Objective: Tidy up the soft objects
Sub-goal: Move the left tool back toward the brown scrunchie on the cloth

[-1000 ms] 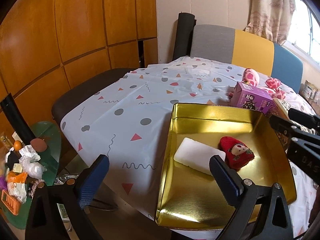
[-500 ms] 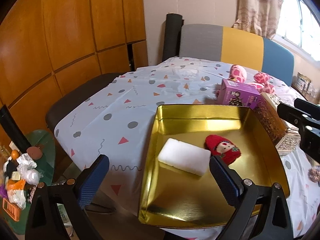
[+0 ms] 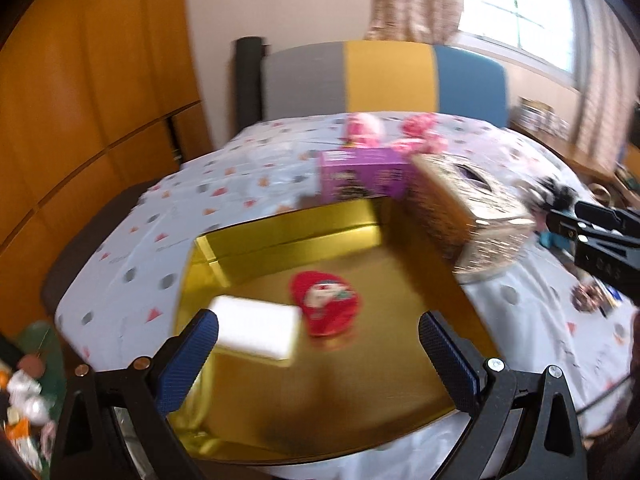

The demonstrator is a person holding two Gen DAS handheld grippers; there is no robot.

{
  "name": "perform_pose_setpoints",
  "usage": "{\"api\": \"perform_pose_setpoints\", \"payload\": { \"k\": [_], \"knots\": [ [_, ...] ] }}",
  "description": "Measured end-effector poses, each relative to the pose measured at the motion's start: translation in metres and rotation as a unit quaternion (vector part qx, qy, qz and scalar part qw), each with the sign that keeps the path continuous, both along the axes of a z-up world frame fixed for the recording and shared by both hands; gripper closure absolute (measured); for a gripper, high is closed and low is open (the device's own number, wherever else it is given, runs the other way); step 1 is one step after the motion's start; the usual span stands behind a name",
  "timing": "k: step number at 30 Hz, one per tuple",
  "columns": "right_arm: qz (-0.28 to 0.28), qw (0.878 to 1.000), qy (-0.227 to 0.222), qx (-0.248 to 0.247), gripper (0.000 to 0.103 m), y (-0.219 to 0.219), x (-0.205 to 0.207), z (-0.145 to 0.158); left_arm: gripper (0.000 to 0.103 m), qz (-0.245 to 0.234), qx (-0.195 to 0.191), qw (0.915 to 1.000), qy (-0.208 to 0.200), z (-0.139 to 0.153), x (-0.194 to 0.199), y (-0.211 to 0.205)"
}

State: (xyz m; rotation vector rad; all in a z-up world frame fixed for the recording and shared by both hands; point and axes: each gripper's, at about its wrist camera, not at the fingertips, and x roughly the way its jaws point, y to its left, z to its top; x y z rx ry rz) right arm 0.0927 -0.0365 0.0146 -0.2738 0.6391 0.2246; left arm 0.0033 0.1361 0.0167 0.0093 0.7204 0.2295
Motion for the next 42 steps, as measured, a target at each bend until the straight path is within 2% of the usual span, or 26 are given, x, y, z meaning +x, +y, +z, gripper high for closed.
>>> {"api": "perform_pose_setpoints", "payload": {
  "k": [9,13,17,19,22,24,26,31,34,39,42],
  "knots": [
    [-0.12,0.993,0.015,0.0,0.054,-0.111,0.013,-0.01,0.002,-0.11,0.018,0.9937,0.015,-0.005,0.021,-0.074],
    [-0.175,0.984,0.028,0.03,0.054,-0.165,0.018,-0.011,0.002,-0.161,0.027,0.9865,0.016,-0.005,0.032,-0.106],
    [-0.264,0.961,0.02,0.082,0.054,-0.234,0.018,-0.008,0.002,-0.215,0.024,0.9762,0.019,-0.006,0.046,-0.14],
    [-0.316,0.941,0.014,0.116,0.054,-0.268,0.013,-0.009,0.007,-0.248,0.017,0.9684,0.024,-0.008,0.056,-0.162],
    [-0.365,0.914,0.019,0.177,0.054,-0.301,0.008,-0.014,0.011,-0.28,0.008,0.9592,0.037,-0.015,0.065,-0.19],
    [-0.378,0.901,0.025,0.212,0.054,-0.315,0.006,-0.017,0.012,-0.3,-0.003,0.9526,0.052,-0.022,0.076,-0.21],
    [-0.379,0.897,0.031,0.226,0.054,-0.319,0.004,-0.019,0.014,-0.315,-0.01,0.9468,0.067,-0.029,0.083,-0.227],
    [-0.369,0.897,0.046,0.238,0.053,-0.32,0.006,-0.023,0.014,-0.357,-0.026,0.9294,0.089,-0.043,0.101,-0.271],
    [-0.366,0.896,0.053,0.246,0.049,-0.319,0.008,-0.027,0.014,-0.385,-0.025,0.9164,0.107,-0.054,0.111,-0.298],
    [-0.373,0.888,0.063,0.262,0.045,-0.323,0.014,-0.032,0.014,-0.405,-0.031,0.9042,0.132,-0.071,0.13,-0.33],
    [-0.379,0.88,0.075,0.276,0.042,-0.329,0.015,-0.037,0.014,-0.408,-0.019,0.9027,0.136,-0.08,0.139,-0.346]
  ]
}}
